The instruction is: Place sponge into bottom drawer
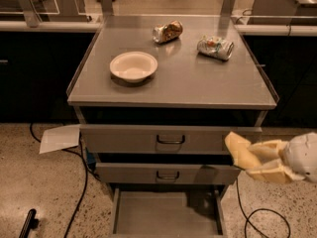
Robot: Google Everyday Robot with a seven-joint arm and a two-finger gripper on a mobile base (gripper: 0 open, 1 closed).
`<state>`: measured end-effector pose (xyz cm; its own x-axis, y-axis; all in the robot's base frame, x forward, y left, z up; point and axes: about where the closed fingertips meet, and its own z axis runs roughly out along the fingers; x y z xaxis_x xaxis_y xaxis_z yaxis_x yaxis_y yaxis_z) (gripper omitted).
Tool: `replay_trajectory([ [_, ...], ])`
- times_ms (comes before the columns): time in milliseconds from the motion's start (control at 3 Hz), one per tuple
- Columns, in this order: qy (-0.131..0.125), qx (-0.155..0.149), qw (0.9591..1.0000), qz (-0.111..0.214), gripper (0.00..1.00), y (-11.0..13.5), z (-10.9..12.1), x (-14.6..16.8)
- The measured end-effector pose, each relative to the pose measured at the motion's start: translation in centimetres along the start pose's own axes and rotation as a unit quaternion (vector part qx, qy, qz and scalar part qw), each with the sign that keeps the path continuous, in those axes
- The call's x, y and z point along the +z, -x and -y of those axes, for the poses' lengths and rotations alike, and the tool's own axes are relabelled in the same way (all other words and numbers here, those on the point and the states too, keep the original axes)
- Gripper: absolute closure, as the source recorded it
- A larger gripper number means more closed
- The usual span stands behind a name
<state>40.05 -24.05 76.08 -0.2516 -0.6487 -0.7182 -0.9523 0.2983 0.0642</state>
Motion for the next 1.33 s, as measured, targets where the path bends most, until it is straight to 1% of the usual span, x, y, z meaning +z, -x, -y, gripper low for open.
replay_trajectory([
  [333,0.016,0.059,0.9950,0.080,1.00,-6.1,-0.8,4.6],
  [667,0.048,0.120,0.9824,0.135,1.00,-11.9,-1.3,10.0],
  [1000,0.048,0.120,0.9824,0.134,1.00,-11.9,-1.3,10.0],
  [1333,0.044,0.145,0.9802,0.127,1.00,-14.4,-1.3,11.9],
])
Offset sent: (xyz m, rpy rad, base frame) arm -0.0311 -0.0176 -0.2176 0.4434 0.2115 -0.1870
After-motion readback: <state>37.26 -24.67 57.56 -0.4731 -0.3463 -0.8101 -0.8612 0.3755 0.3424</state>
